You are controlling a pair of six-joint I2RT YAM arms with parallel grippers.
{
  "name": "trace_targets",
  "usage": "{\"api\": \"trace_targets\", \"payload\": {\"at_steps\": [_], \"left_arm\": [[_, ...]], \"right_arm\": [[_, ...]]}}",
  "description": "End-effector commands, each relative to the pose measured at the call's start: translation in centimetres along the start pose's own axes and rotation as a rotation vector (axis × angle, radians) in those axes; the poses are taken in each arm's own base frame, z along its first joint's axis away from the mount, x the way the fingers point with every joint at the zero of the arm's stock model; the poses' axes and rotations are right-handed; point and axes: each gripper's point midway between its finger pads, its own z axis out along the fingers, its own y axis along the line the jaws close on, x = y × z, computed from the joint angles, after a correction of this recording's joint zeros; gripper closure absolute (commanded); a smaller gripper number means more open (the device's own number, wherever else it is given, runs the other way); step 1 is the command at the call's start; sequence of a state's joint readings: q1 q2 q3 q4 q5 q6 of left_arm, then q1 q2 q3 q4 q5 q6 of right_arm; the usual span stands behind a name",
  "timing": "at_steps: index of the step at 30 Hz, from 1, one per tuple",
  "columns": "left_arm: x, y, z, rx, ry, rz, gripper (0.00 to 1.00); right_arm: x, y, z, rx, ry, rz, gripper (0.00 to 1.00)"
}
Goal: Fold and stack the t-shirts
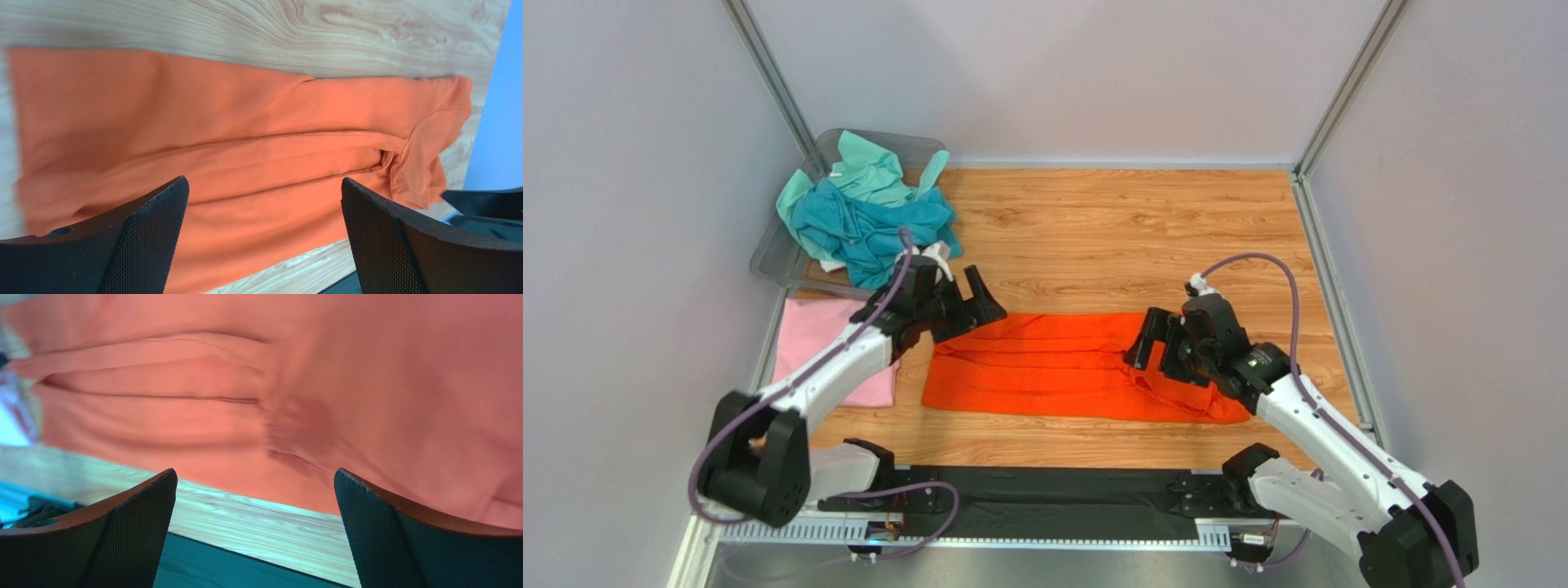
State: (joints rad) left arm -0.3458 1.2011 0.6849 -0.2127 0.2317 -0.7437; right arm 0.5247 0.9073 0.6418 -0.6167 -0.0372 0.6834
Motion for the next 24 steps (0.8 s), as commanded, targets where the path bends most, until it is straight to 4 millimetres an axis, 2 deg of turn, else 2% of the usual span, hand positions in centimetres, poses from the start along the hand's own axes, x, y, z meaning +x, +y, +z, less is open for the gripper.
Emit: {"api": "trace_targets", "payload": {"at_steps": [1,2,3,4,6,7,9,10,12,13,14,15,16,17,19,20,22,23,24], "left_arm": [[-0.3,-3.2,2.2,0.143,0.093,0.068,0.00],[0.8,-2.2,3.6,0.118,0.147,0.066,0.00],[1.5,-2.0,4.0,0.114,0.176,0.070,0.00],[2.0,-1.6,4.5,0.098,0.198,0.067,0.00],[3.3,-0.1,5.5,0.054,0.249,0.050,0.00],[4.0,0.5,5.6,0.034,0.269,0.043,0.00],[5.0,1.4,5.5,0.006,0.301,0.045,0.00],[5.8,2.0,5.4,-0.013,0.315,0.043,0.00],[6.8,2.2,4.8,-0.031,0.325,0.050,0.00],[7.8,2.8,4.5,-0.046,0.340,0.046,0.00],[8.2,2.5,4.1,-0.044,0.338,0.039,0.00],[9.6,2.6,3.7,-0.043,0.363,0.043,0.00],[9.9,2.1,3.3,-0.031,0.359,0.031,0.00],[10.4,1.8,3.0,-0.028,0.360,0.027,0.00],[11.5,0.9,2.1,-0.014,0.359,0.014,0.00],[12.2,0.6,1.8,-0.017,0.355,0.026,0.00],[12.9,0.1,1.3,-0.016,0.341,0.029,0.00],[13.2,-0.7,0.9,-0.004,0.322,0.044,0.00],[13.4,-0.9,0.8,-0.003,0.320,0.050,0.00]], "right_arm": [[2.6,-3.8,1.1,0.097,0.094,0.175,0.00],[3.0,-4.0,1.3,0.080,0.115,0.195,0.00],[2.4,-3.9,2.0,0.047,0.093,0.192,0.00],[2.8,-5.1,2.6,0.057,0.103,0.224,0.00],[3.0,-5.7,3.6,0.058,0.138,0.247,0.00],[2.5,-6.2,3.9,0.070,0.137,0.247,0.00],[2.7,-7.4,4.8,0.120,0.176,0.258,0.00],[2.0,-8.0,5.2,0.131,0.164,0.263,0.00],[1.3,-8.8,6.2,0.150,0.186,0.281,0.00],[0.6,-9.4,6.5,0.162,0.178,0.298,0.00],[0.1,-9.9,7.1,0.174,0.190,0.300,0.00],[-0.8,-10.1,7.5,0.175,0.174,0.299,0.00],[-1.0,-11.0,8.1,0.200,0.190,0.312,0.00],[-2.9,-10.6,8.4,0.184,0.166,0.293,0.00],[-3.9,-11.0,9.5,0.193,0.181,0.273,0.00],[-6.4,-10.6,9.9,0.179,0.144,0.213,0.00],[-7.5,-10.7,11.0,0.187,0.173,0.179,0.00],[-8.3,-10.3,11.5,0.160,0.180,0.150,0.00],[-11.0,-9.5,11.9,0.121,0.142,0.058,0.00]]}}
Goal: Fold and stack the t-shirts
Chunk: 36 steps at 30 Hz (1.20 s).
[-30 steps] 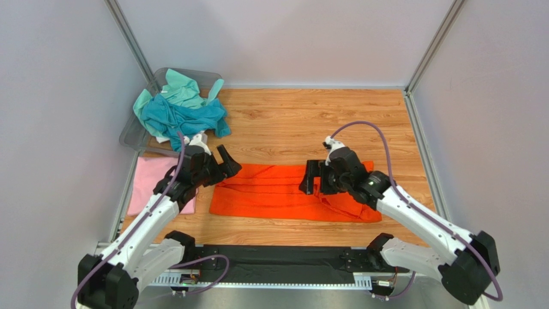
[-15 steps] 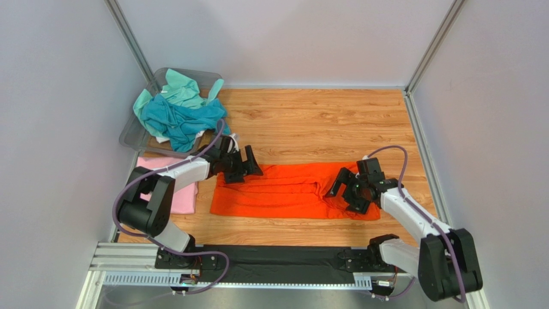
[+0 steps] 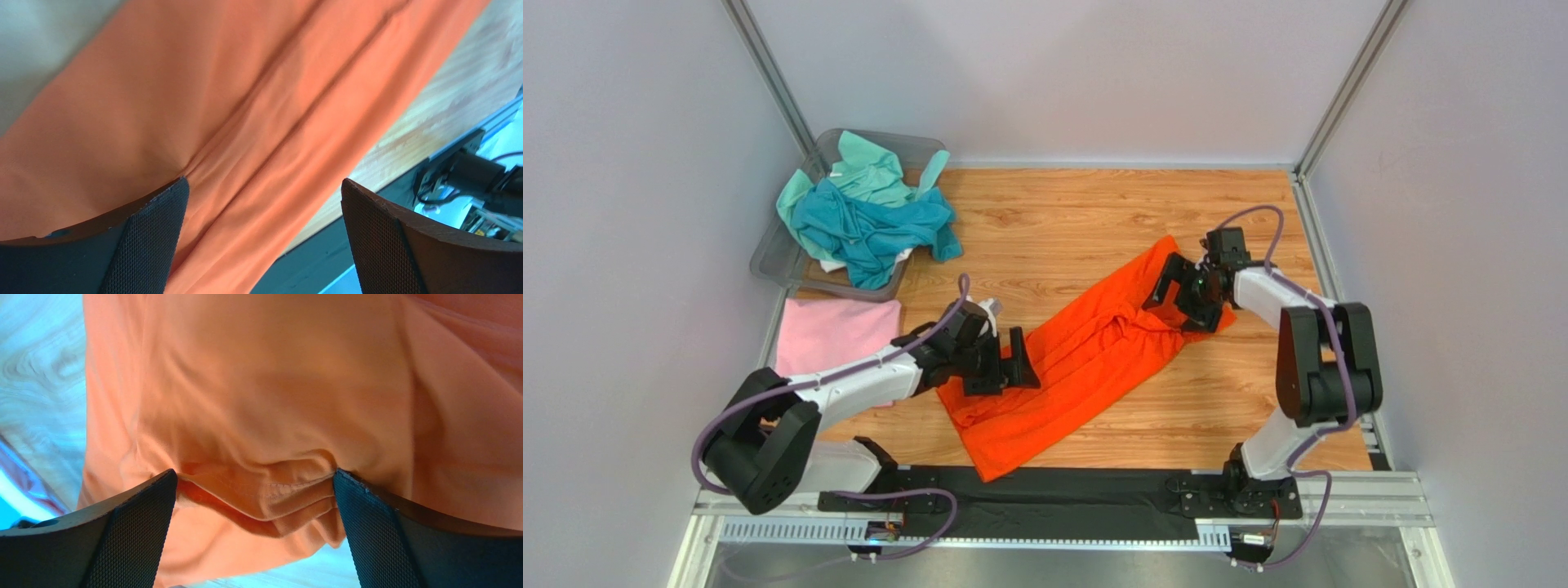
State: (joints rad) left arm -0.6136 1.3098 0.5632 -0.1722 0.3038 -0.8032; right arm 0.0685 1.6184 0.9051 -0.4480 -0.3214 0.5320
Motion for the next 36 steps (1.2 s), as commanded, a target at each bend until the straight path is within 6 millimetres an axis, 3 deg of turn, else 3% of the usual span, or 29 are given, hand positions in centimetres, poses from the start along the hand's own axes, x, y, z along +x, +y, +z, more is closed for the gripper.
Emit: {"api": "trace_targets", "payload": {"at_steps": [1,2,3,4,6,7,9,10,12,13,14,15,16,17,18,23,26,27,29,30,31,32,33,35,36], "left_arm": [[1.1,-0.6,-0.2,-0.027,-0.028,-0.027,0.00],[1.4,-1.4,0.2,0.000,-0.035,-0.011,0.00],[1.8,-1.2,0.5,-0.005,-0.035,-0.016,0.00],[2.2,-1.2,1.1,-0.008,-0.023,-0.041,0.00],[2.5,-2.6,1.8,0.040,-0.023,-0.032,0.00],[2.8,-2.6,2.3,0.029,-0.011,-0.043,0.00],[2.5,-3.9,2.7,0.039,-0.019,-0.025,0.00],[2.7,-4.1,3.0,0.029,-0.015,-0.019,0.00],[2.1,-5.8,3.1,0.021,-0.042,0.017,0.00],[2.0,-6.4,3.2,0.015,-0.048,0.031,0.00],[2.6,-6.2,3.6,-0.024,-0.036,0.063,0.00],[1.8,-7.8,3.5,-0.013,-0.056,0.079,0.00],[2.5,-7.8,4.0,-0.044,-0.035,0.106,0.00],[2.4,-7.9,4.2,-0.061,-0.042,0.119,0.00],[1.6,-8.9,4.2,-0.063,-0.067,0.123,0.00],[1.4,-10.7,4.4,-0.079,-0.097,0.166,0.00],[0.8,-13.1,3.0,-0.053,-0.139,0.220,0.00],[0.7,-13.5,2.5,-0.053,-0.150,0.236,0.00],[0.4,-13.7,0.9,-0.065,-0.182,0.268,0.00],[0.3,-13.5,0.4,-0.071,-0.193,0.274,0.00],[0.1,-13.6,-1.0,-0.058,-0.209,0.273,0.00],[0.4,-12.6,-1.4,-0.075,-0.211,0.274,0.00],[0.5,-12.1,-2.0,-0.079,-0.214,0.272,0.00],[1.1,-9.9,-3.6,-0.115,-0.221,0.256,0.00],[1.1,-9.6,-4.9,-0.099,-0.240,0.237,0.00]], "right_arm": [[-3.6,-0.5,2.5,0.024,-0.008,-0.261,0.00],[-3.9,0.1,2.9,-0.009,0.016,-0.324,0.00],[-6.0,1.5,2.8,-0.029,-0.008,-0.424,0.00],[-6.0,1.1,4.3,-0.026,0.037,-0.435,0.00],[-6.7,2.1,5.0,-0.062,0.081,-0.457,0.00],[-8.6,3.2,5.8,-0.070,0.070,-0.481,0.00],[-9.4,3.8,6.6,-0.062,0.088,-0.503,0.00],[-10.7,5.2,7.3,-0.076,0.065,-0.536,0.00],[-11.2,6.8,8.2,-0.087,0.066,-0.576,0.00],[-11.0,6.7,9.5,-0.076,0.088,-0.577,0.00],[-13.2,8.6,9.0,-0.068,0.035,-0.603,0.00],[-13.1,8.7,9.3,-0.053,0.050,-0.606,0.00],[-12.9,9.0,10.5,-0.038,0.062,-0.618,0.00],[-14.3,10.8,10.1,-0.059,0.020,-0.641,0.00],[-14.0,11.2,10.9,-0.067,0.029,-0.678,0.00],[-16.5,15.0,10.9,-0.110,-0.077,-0.787,0.00],[-17.6,16.8,9.0,-0.099,-0.141,-0.850,0.00],[-18.0,18.3,7.1,-0.105,-0.181,-0.875,0.00],[-18.8,19.0,4.7,-0.063,-0.238,-0.897,0.00],[-19.2,20.4,2.0,-0.063,-0.291,-0.910,0.00],[-19.3,20.6,0.9,-0.051,-0.312,-0.902,0.00],[-19.8,20.5,-0.5,-0.021,-0.346,-0.884,0.00],[-20.0,21.3,-3.2,-0.022,-0.395,-0.865,0.00],[-19.2,20.6,-4.4,-0.011,-0.402,-0.811,0.00],[-18.8,21.3,-7.1,-0.034,-0.443,-0.809,0.00]]}}
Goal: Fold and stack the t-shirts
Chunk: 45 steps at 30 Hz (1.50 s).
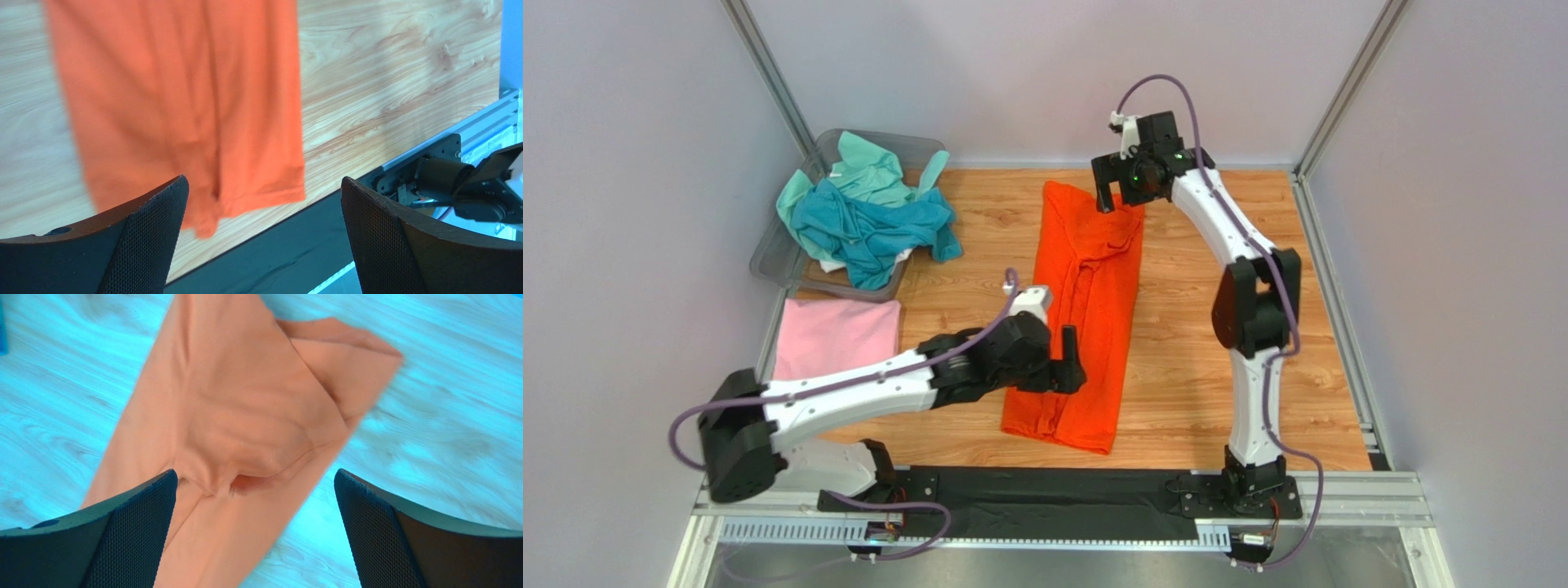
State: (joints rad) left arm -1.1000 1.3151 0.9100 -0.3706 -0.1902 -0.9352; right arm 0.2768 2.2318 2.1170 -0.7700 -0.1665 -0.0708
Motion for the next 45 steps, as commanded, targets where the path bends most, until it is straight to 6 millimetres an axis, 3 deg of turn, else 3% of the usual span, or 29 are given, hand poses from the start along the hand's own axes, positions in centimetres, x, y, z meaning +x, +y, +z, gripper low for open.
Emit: {"api": "trace_targets", "payload": {"at_steps": [1,2,4,5,7,8,9,10,12,15,17,20,24,29,32,37,40,45], "left_arm": [[1.3,4.9,-3.2,-0.128,-0.011,-0.005,0.00],[2.1,7.1,-3.5,-0.196,-0.019,-0.017,0.00],[3.0,9.6,-4.7,-0.265,-0.011,-0.030,0.00],[4.1,10.9,-4.9,-0.297,0.016,-0.020,0.00],[5.6,11.7,-5.5,-0.297,0.069,-0.008,0.00],[6.5,12.2,-5.4,-0.298,0.097,-0.001,0.00],[7.0,12.3,-5.2,-0.287,0.116,0.012,0.00],[7.3,11.9,-4.9,-0.259,0.127,0.007,0.00],[8.1,12.5,-4.5,-0.269,0.144,0.008,0.00],[8.4,12.6,-3.7,-0.255,0.143,0.010,0.00],[8.6,12.1,-3.0,-0.221,0.145,-0.002,0.00],[8.6,11.4,-2.1,-0.188,0.159,-0.018,0.03],[9.1,11.3,-1.0,-0.185,0.192,-0.006,0.17],[9.9,11.1,0.0,-0.207,0.256,0.015,0.26],[10.7,11.6,0.2,-0.240,0.309,0.034,0.40],[11.1,12.0,-0.1,-0.256,0.327,0.023,0.71],[11.6,12.4,-0.6,-0.253,0.335,0.013,0.79],[11.8,12.7,-1.2,-0.242,0.314,-0.010,0.79]], "right_arm": [[-2.1,0.2,-8.0,0.077,-0.126,0.048,0.00],[-3.1,0.7,-10.9,0.078,-0.203,0.073,0.00],[-0.9,1.3,-12.1,0.078,-0.209,0.164,0.00],[1.3,1.8,-13.4,0.075,-0.222,0.195,0.00],[4.5,3.4,-14.3,0.054,-0.212,0.248,0.00],[8.4,4.0,-13.4,0.054,-0.155,0.291,0.00],[8.8,6.3,-15.4,0.022,-0.197,0.269,0.00],[10.1,6.4,-15.8,0.066,-0.196,0.275,0.00],[14.5,9.0,-16.4,0.049,-0.134,0.296,0.00],[19.9,11.2,-16.8,0.038,-0.055,0.324,0.00],[22.2,13.0,-17.2,0.012,-0.016,0.327,0.00],[25.3,13.2,-17.4,0.058,0.046,0.303,0.00],[27.1,14.6,-18.0,0.053,0.083,0.291,0.00],[28.8,15.3,-18.3,0.039,0.106,0.320,0.00],[29.9,16.0,-18.3,0.008,0.134,0.329,0.00],[32.0,17.5,-18.3,-0.004,0.196,0.295,0.01],[33.3,18.4,-18.2,-0.004,0.234,0.265,0.02],[35.1,19.6,-18.0,0.011,0.293,0.231,0.07]]}}
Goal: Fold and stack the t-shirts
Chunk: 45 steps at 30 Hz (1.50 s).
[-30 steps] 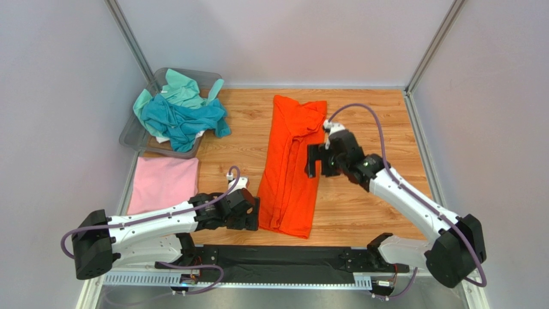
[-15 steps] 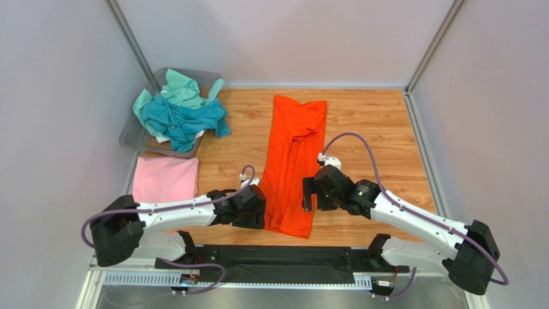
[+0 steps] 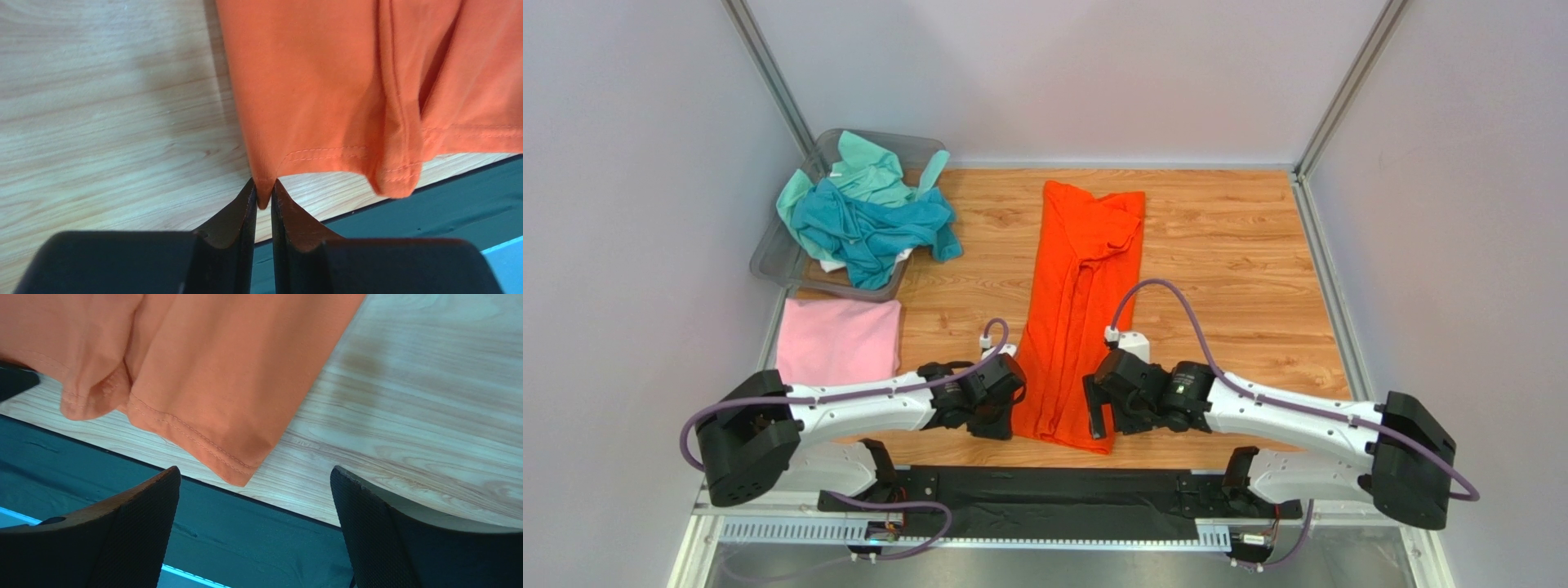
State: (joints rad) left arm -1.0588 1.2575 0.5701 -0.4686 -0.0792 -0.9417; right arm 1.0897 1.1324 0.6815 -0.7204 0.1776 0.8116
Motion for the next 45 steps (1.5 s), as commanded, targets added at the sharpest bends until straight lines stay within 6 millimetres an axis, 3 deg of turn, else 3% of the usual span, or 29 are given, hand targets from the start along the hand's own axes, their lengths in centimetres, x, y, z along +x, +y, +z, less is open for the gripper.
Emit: {"api": "trace_targets", "payload": {"at_steps": [1,3,11,16,19,22,26,32,37,39,41,45], "left_arm": [[0.8,0.7,-0.3,0.000,0.013,-0.021,0.80],[0.9,0.8,-0.3,-0.001,0.010,-0.026,0.86],[1.0,0.9,-0.1,0.008,0.001,-0.042,0.86],[0.2,0.3,-1.1,0.049,-0.041,-0.044,0.78],[-0.6,0.4,-1.5,0.049,-0.082,-0.046,0.64],[-0.9,0.2,-1.6,0.059,-0.079,-0.046,0.58],[-1.1,-0.7,-1.6,0.099,-0.079,-0.031,0.56],[-1.9,0.1,-0.5,0.063,-0.089,-0.046,0.54],[-1.7,0.3,0.4,0.037,-0.055,-0.042,0.61],[-1.5,0.2,0.8,0.042,-0.045,-0.040,0.72],[-1.3,-0.1,0.9,0.054,-0.027,-0.031,0.98],[0.1,0.9,0.4,0.027,0.026,-0.044,1.00]], "right_arm": [[0.5,0.7,0.4,0.012,0.007,0.029,0.08],[1.2,1.0,0.7,0.017,0.028,0.020,0.11],[2.8,1.8,2.0,0.009,0.077,0.022,0.21],[2.9,1.7,2.5,0.015,0.082,0.017,0.24],[3.2,1.6,2.8,0.021,0.091,0.017,0.29],[3.3,1.6,3.0,0.018,0.090,0.019,0.30],[3.6,1.5,3.3,0.024,0.103,0.017,0.32],[4.2,1.7,3.8,0.017,0.124,0.029,0.39],[4.6,1.6,4.0,0.013,0.138,0.034,0.47],[5.0,1.5,4.1,0.014,0.151,0.039,0.52],[5.3,1.3,4.2,0.020,0.164,0.045,0.59],[6.1,1.0,3.8,0.025,0.189,0.050,0.70]]}}
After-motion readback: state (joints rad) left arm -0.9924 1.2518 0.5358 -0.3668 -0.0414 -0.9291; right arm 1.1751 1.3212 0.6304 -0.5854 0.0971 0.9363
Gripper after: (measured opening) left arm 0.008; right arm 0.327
